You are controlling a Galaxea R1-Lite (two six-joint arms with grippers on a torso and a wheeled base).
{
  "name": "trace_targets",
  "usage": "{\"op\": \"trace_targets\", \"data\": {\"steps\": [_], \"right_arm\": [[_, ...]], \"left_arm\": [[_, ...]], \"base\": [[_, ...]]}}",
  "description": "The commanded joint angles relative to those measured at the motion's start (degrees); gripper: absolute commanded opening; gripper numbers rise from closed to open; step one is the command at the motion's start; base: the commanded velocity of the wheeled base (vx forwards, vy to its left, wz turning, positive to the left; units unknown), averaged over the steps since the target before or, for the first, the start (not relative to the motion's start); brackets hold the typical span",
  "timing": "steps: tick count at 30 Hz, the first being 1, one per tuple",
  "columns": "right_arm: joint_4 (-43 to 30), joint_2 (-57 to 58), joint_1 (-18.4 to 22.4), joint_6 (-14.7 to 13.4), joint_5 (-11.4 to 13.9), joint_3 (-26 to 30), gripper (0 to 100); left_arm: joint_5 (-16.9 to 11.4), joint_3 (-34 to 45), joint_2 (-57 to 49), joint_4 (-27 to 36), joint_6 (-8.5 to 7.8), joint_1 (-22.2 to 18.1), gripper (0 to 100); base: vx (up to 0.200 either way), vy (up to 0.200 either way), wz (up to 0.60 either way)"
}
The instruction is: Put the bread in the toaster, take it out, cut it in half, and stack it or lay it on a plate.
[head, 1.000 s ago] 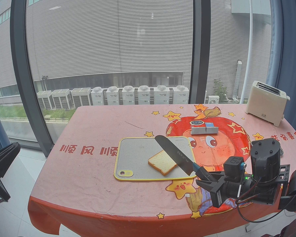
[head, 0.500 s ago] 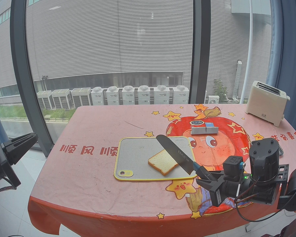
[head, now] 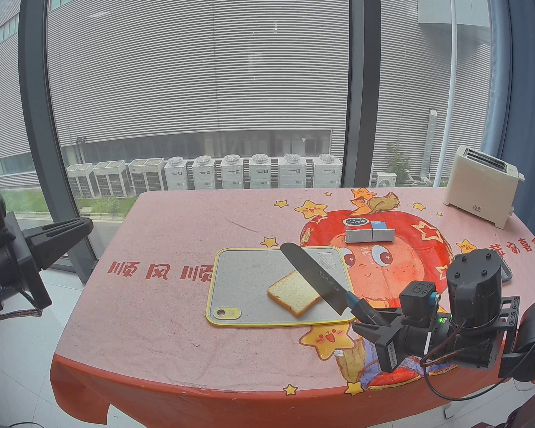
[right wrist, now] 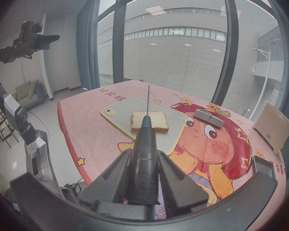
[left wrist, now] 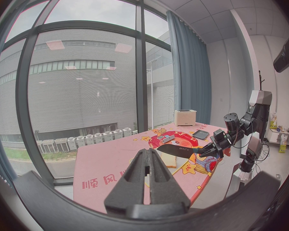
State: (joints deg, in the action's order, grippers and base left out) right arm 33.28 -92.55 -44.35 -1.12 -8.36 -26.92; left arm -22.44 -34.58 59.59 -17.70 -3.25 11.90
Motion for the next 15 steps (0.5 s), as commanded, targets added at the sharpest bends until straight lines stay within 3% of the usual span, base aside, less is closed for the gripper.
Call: {"op": "trace_targets", "data": {"steps": [1, 8, 15], "right_arm": [[0.12, -0.96, -0.04, -0.28, 0.01, -0.51, 0], [0.12, -2.02, -0.12, -0.46, 0.01, -0.77, 0], [0.12, -2.20, -0.74, -0.46, 0.01, -0.68, 0]], "left_arm": [[-1.46, -2.51, 5.10, -0.05, 0.00, 0.14, 0], [-1.55, -5.23, 11.16, -0.49, -0.08, 3.22, 0], [-1.73, -6.11, 16.44, -7.44, 0.00, 3.83, 0]], "base": [[0.000, 0.000, 0.00], [0.000, 0.000, 0.00], [0.000, 0.000, 0.00]]}}
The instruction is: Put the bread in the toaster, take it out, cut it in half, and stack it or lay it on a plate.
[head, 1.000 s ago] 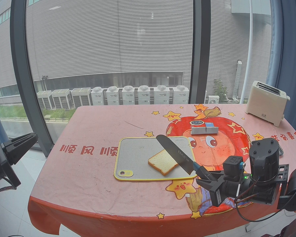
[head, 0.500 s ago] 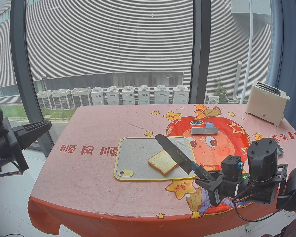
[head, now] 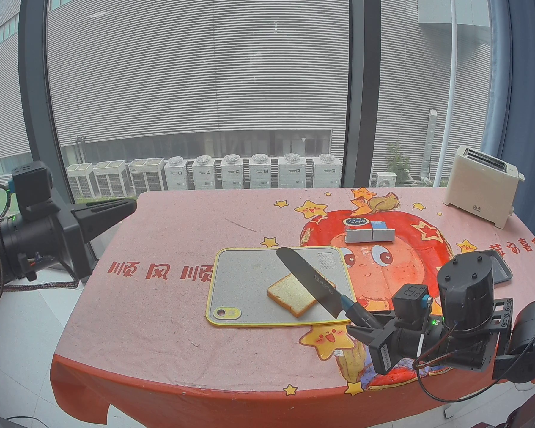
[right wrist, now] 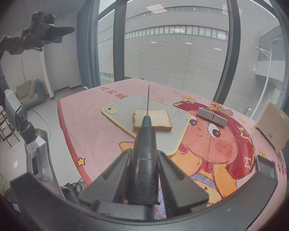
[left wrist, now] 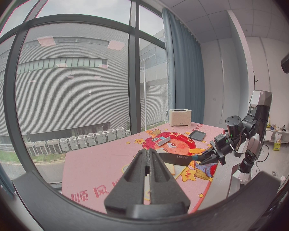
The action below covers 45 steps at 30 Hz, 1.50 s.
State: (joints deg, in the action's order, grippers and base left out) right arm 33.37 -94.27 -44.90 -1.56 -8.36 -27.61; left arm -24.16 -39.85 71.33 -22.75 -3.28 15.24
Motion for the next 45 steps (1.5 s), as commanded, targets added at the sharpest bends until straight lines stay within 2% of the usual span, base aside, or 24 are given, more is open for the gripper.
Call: {"op": "trace_targets", "data": {"steps": [1, 11, 20, 32, 45], "right_arm": [[0.03, -0.48, -0.19, -0.02, 0.01, 0.01, 0], [0.21, -1.27, 0.43, -0.11, -0.07, -0.16, 0], [3.28, -2.50, -0.01, -0.11, -0.43, 0.28, 0], [3.28, -2.94, 0.07, -0.11, -0.43, 0.10, 0], [3.20, -2.50, 0.16, -0.02, -0.43, -0.51, 0]], "left_arm": [[-0.01, -1.02, 5.14, -3.00, 0.03, 0.76, 0], [0.26, -2.07, 11.38, -8.01, -0.24, 4.45, 0], [0.78, -5.50, 19.02, -14.17, -0.15, 8.14, 0], [3.51, -9.63, 26.32, -14.25, -0.32, 14.56, 0], [3.16, -11.04, 27.29, -14.25, -0.32, 15.08, 0]], "base": [[0.000, 0.000, 0.00], [0.000, 0.000, 0.00], [0.000, 0.000, 0.00], [0.000, 0.000, 0.00], [0.000, 0.000, 0.00]]}}
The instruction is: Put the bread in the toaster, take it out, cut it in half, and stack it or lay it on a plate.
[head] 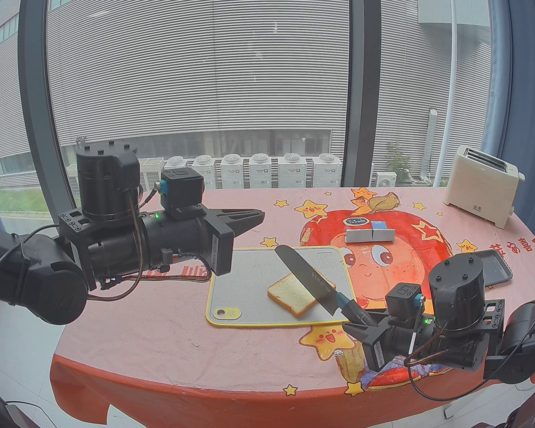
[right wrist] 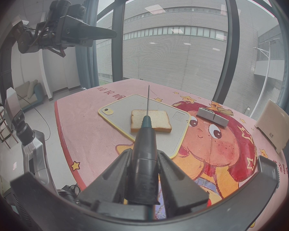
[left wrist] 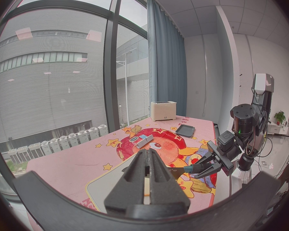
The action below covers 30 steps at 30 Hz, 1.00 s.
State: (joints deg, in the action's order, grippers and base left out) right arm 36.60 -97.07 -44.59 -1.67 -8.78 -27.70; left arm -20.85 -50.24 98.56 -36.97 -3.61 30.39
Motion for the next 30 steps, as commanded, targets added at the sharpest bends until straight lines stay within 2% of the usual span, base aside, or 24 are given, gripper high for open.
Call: {"op": "trace_targets", "data": {"steps": [1, 11, 13, 22, 30], "right_arm": [[-0.12, 0.31, 0.03, 0.18, -0.01, -0.96, 0], [-2.49, -0.75, 0.38, 0.70, -0.01, -6.93, 0], [-5.57, -0.40, 0.56, 0.88, 0.16, -8.60, 0], [-6.10, -0.31, 1.97, 0.97, 0.78, -7.11, 0], [-6.10, -1.28, 1.79, 0.97, 0.87, -7.02, 0]], "left_arm": [[-0.25, -0.91, 0.14, -0.03, 0.00, -0.07, 0], [0.19, -5.92, 2.51, -0.03, 0.00, 0.02, 0], [0.19, -6.10, 2.51, -0.03, 0.00, 0.02, 0], [0.19, -5.40, 3.48, 0.06, 0.00, 0.19, 0], [0.28, -3.99, 5.41, -0.03, -0.61, 2.48, 0]], "base": [[0.000, 0.000, 0.00], [0.000, 0.000, 0.00], [0.000, 0.000, 0.00], [0.000, 0.000, 0.00], [0.000, 0.000, 0.00]]}}
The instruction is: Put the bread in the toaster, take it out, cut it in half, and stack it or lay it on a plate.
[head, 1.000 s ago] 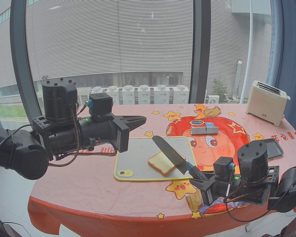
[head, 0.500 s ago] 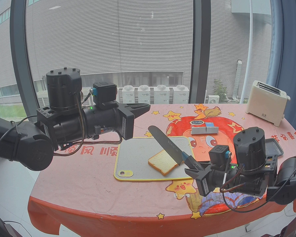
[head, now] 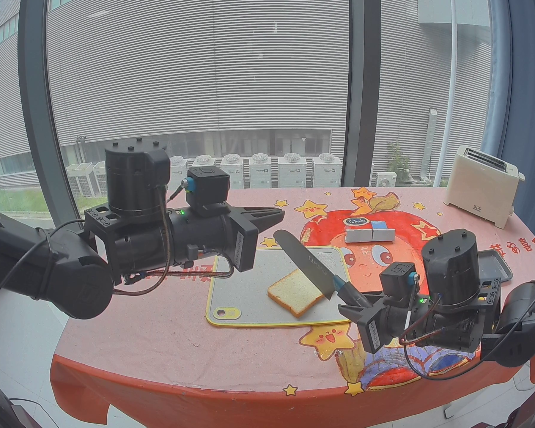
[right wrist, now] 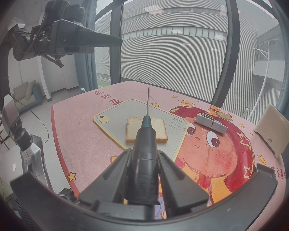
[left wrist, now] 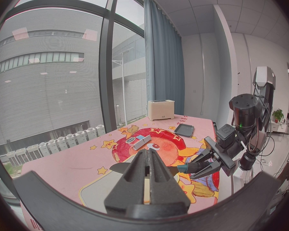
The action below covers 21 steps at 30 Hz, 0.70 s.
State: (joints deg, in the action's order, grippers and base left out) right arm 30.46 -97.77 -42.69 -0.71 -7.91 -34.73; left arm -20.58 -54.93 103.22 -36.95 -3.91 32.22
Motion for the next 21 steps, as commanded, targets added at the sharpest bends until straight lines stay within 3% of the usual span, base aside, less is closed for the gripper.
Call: {"op": "trace_targets", "data": {"steps": [1, 21], "right_arm": [[-0.05, -0.76, -0.11, 0.00, 0.00, 0.10, 0], [0.03, -1.55, -0.64, 0.88, -0.09, 1.60, 0]], "left_arm": [[0.01, 0.70, 0.93, -0.05, -0.66, 1.00, 0], [0.01, -1.85, 8.32, -3.92, -0.92, 3.11, 0]], "base": [[0.000, 0.000, 0.00], [0.000, 0.000, 0.00]]}}
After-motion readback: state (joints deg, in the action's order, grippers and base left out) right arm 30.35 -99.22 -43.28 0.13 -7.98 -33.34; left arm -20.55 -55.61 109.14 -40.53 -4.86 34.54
